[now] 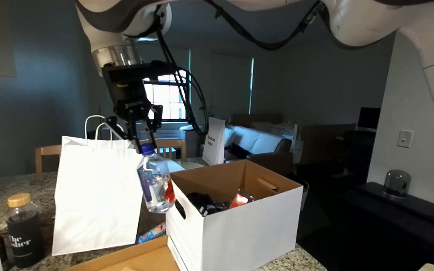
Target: Remove smaller box and three bottles from the bigger box and you put them on the table
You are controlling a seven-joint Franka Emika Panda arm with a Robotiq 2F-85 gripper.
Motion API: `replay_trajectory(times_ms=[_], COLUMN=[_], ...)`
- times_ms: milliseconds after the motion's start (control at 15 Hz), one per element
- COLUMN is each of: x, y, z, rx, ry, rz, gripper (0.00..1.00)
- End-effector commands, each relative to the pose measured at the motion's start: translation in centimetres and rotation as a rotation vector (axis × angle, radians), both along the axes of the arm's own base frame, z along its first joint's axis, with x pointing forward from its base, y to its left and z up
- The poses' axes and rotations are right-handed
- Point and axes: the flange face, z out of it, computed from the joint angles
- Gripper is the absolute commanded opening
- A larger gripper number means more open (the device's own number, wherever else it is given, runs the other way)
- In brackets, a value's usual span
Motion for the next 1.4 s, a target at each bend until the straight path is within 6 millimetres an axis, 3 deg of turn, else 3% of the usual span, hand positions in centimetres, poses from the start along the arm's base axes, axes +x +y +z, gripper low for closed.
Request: replay_trajectory(times_ms=[0,267,667,1000,1333], x=[1.3,2.9,6.6,9.2,10.5], y=[1.6,2.4,1.1,-1.6,-3.4], z=[-0.9,-3.7,-9.6,-14.5,-17.2], rx=[0.036,0.112,0.206,0.289,0.308], ry=[-0.047,-0.070,-0.009,0.135,0.213], rz=[0.082,0.128,0.152,0.186,0.188], gripper=[0.14,0.13,0.13,0.13,0.13])
